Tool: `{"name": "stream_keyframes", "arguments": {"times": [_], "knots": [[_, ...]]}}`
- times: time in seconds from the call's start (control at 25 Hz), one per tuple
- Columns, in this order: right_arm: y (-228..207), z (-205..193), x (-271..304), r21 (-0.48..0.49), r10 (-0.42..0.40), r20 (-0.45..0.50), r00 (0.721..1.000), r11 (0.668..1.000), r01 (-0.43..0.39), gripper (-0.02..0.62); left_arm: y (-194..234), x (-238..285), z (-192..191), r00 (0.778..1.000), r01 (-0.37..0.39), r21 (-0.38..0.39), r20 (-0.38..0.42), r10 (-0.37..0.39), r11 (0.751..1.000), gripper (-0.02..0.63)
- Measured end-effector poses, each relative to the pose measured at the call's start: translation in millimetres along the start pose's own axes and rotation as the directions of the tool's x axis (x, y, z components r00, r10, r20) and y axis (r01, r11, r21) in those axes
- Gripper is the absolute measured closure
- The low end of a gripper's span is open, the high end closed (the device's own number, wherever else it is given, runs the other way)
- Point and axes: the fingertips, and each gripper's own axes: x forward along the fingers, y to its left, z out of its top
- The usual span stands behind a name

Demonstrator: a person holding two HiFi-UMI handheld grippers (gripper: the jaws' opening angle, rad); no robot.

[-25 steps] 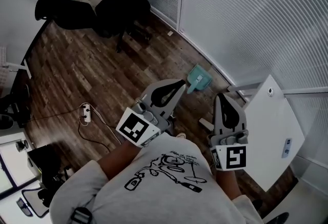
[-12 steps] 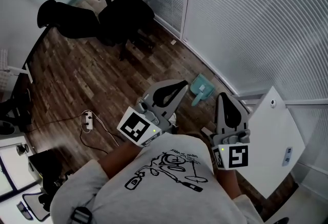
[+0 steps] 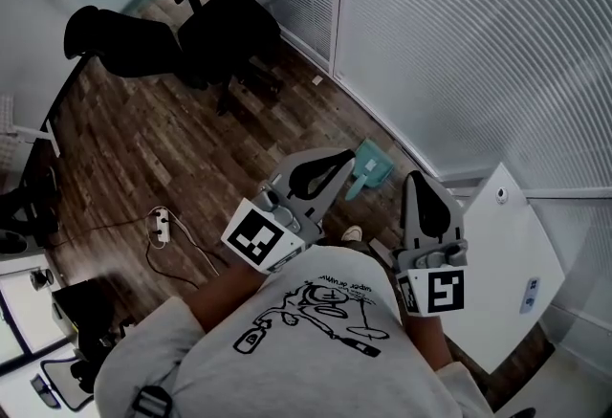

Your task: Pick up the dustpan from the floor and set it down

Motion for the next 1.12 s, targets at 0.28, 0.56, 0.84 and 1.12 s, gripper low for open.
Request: {"name": "stream_keyframes", "arguments": {"times": [0.28, 0.56, 0.84, 1.12], "knots": [[-26, 1, -10, 0.004, 0.001, 0.004, 1.0, 1.0, -0.001, 0.589, -17, 23, 0, 1.0, -0.006, 0.004, 0.0, 0.006, 1.0, 0.604], [-35, -11, -21, 0.012, 0.023, -0.01, 1.0, 1.0, -0.023, 0.589, -30, 32, -11, 1.0, -0.006, 0.007, -0.015, 0.006, 1.0, 0.604], [-35, -21, -18, 0.023, 0.048, -0.029, 0.998, 0.999, -0.047, 0.589, -25, 31, -22, 0.999, -0.026, 0.002, -0.038, 0.026, 1.0, 0.604], [-37, -63, -14, 0.084, 0.048, -0.089, 0.995, 0.996, -0.041, 0.589, -31, 35, -55, 0.995, 0.005, 0.014, -0.096, -0.003, 1.0, 0.604]]}}
